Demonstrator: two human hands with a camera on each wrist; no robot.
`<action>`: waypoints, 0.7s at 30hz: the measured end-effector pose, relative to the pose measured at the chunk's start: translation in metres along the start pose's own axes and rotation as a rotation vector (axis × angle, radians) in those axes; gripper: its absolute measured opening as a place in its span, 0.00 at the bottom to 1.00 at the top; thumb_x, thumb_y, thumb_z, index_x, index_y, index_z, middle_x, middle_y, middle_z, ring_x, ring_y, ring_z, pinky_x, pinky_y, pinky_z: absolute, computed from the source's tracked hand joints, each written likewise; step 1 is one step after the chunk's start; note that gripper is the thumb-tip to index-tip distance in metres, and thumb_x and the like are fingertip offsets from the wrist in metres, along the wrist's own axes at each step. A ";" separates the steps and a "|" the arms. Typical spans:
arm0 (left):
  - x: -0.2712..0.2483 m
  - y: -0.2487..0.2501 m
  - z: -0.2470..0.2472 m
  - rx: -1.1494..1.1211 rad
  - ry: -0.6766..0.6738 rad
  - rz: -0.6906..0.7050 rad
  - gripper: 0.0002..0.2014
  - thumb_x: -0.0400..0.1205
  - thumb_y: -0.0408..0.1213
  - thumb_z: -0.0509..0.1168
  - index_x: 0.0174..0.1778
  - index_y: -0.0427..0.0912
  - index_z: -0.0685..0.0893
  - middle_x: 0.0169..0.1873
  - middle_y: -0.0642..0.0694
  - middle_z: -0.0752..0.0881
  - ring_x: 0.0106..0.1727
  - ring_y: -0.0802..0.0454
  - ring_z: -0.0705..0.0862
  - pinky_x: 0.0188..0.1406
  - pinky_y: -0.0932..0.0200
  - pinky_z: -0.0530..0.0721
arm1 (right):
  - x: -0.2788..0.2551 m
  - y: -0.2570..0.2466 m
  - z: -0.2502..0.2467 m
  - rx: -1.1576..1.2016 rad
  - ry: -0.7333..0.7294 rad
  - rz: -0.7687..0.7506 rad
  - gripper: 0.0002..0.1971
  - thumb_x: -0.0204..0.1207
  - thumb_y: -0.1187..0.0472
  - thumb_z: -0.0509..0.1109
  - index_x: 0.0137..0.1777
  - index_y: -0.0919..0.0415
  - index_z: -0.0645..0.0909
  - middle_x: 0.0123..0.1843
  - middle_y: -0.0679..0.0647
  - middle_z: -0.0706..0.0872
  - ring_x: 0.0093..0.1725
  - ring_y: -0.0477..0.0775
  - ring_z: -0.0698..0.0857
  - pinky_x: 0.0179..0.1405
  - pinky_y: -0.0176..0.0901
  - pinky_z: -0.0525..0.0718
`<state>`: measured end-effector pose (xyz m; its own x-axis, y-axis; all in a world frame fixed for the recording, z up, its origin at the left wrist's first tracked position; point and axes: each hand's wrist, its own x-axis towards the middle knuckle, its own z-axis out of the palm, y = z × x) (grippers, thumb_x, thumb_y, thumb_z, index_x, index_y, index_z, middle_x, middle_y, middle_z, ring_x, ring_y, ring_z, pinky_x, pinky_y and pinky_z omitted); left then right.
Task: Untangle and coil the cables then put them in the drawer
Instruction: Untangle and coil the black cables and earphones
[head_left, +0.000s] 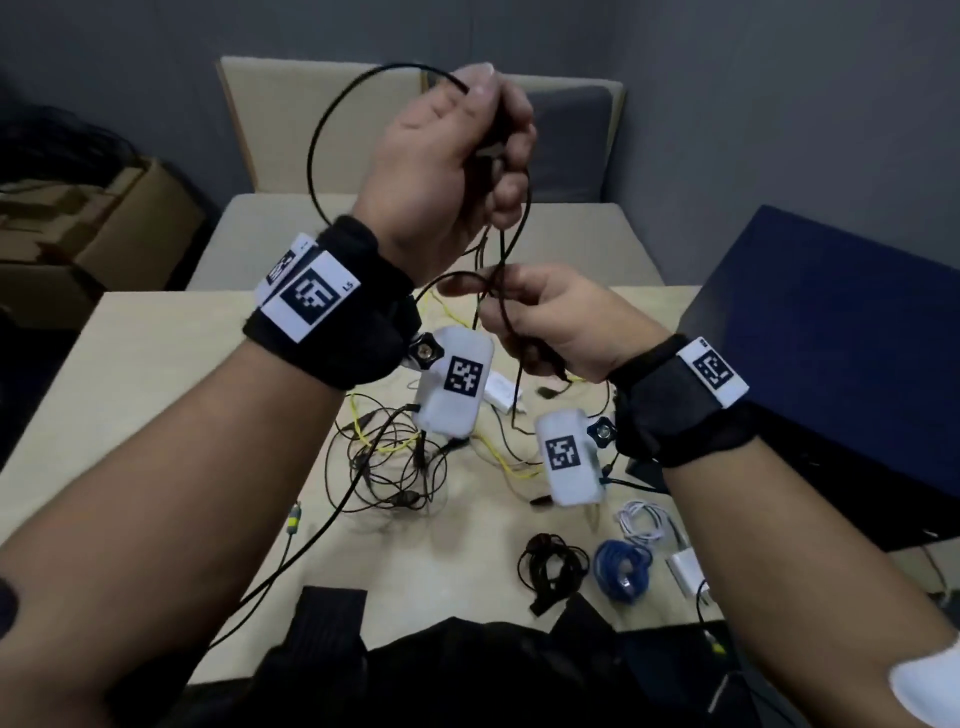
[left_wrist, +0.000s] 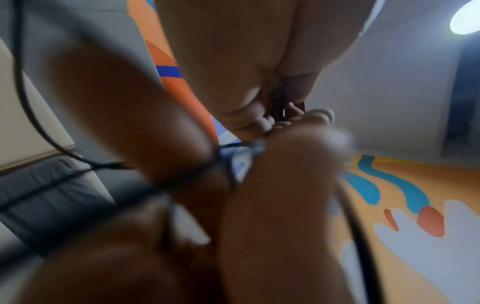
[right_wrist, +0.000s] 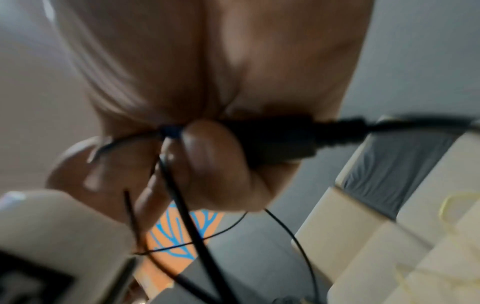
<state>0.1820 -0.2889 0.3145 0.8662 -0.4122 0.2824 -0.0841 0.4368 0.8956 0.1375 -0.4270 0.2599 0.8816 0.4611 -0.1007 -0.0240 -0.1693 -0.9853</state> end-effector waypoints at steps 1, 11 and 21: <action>-0.002 0.001 -0.003 0.007 0.014 0.004 0.14 0.90 0.38 0.47 0.45 0.37 0.74 0.32 0.45 0.78 0.25 0.53 0.75 0.23 0.62 0.72 | 0.003 -0.003 0.005 0.011 0.002 -0.019 0.06 0.77 0.58 0.67 0.44 0.51 0.87 0.24 0.42 0.71 0.21 0.43 0.65 0.15 0.31 0.61; -0.050 -0.029 -0.059 0.023 0.082 -0.129 0.27 0.78 0.32 0.62 0.75 0.39 0.68 0.66 0.40 0.80 0.62 0.42 0.84 0.54 0.52 0.86 | 0.013 -0.066 -0.016 0.483 0.393 -0.340 0.14 0.88 0.58 0.52 0.38 0.56 0.69 0.27 0.46 0.72 0.19 0.42 0.62 0.14 0.30 0.57; -0.072 -0.109 -0.056 0.618 -0.092 -0.405 0.15 0.88 0.41 0.54 0.40 0.44 0.81 0.33 0.46 0.82 0.36 0.51 0.81 0.45 0.52 0.80 | 0.006 -0.085 -0.026 0.516 0.398 -0.514 0.11 0.87 0.58 0.54 0.43 0.59 0.70 0.34 0.51 0.76 0.23 0.43 0.65 0.15 0.33 0.60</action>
<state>0.1567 -0.2623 0.1777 0.8458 -0.5225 -0.1075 -0.0523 -0.2817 0.9581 0.1572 -0.4320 0.3470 0.9403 0.0127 0.3401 0.2994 0.4442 -0.8444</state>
